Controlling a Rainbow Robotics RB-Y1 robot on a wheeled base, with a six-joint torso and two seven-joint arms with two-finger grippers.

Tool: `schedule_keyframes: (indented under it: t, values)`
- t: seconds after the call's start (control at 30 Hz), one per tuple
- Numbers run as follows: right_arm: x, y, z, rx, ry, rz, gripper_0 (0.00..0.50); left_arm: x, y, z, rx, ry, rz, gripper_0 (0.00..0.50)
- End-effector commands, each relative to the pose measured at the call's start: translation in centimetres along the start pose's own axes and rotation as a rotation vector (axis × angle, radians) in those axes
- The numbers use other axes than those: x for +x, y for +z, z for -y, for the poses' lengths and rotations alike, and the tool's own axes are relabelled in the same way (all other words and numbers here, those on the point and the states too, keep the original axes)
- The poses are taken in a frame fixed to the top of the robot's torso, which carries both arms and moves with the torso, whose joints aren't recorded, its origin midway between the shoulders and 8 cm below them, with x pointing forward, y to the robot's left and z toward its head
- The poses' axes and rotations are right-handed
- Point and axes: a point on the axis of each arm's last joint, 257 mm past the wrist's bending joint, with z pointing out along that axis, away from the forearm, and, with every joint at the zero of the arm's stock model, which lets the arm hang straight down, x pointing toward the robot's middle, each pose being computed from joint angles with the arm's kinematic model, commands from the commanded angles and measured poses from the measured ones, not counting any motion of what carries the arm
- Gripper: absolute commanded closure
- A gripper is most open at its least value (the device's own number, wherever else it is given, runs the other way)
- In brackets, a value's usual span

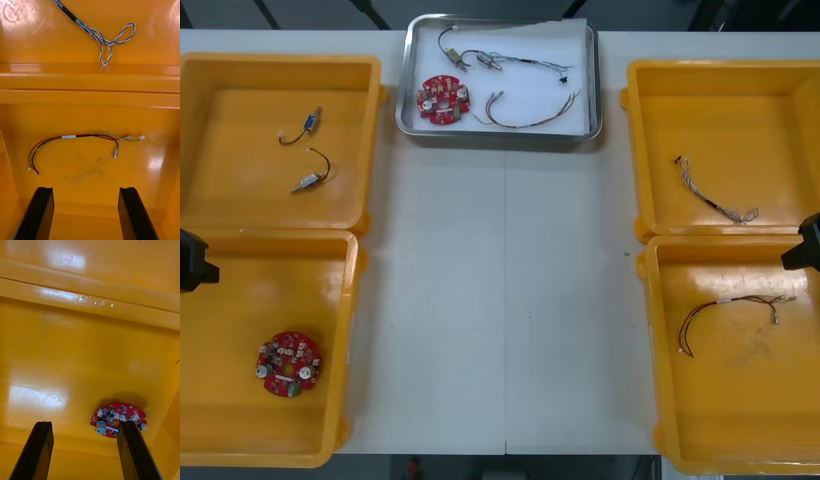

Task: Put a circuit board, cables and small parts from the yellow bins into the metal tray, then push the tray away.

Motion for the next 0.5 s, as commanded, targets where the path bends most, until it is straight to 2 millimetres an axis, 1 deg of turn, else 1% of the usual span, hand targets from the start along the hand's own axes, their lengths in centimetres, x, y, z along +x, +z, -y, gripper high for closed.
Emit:
schedule_keyframes:
  t: [0.03, 0.5]
  values:
    - [0.18, -0.06, -0.58, 0.006, -0.018, 0.003, 0.000, -0.67, -0.70, 0.10, -0.002, 0.067, 0.027, 0.000]
    - [0.18, -0.06, -0.58, 0.006, -0.018, 0.003, 0.000, -0.67, -0.70, 0.10, -0.002, 0.067, 0.027, 0.000]
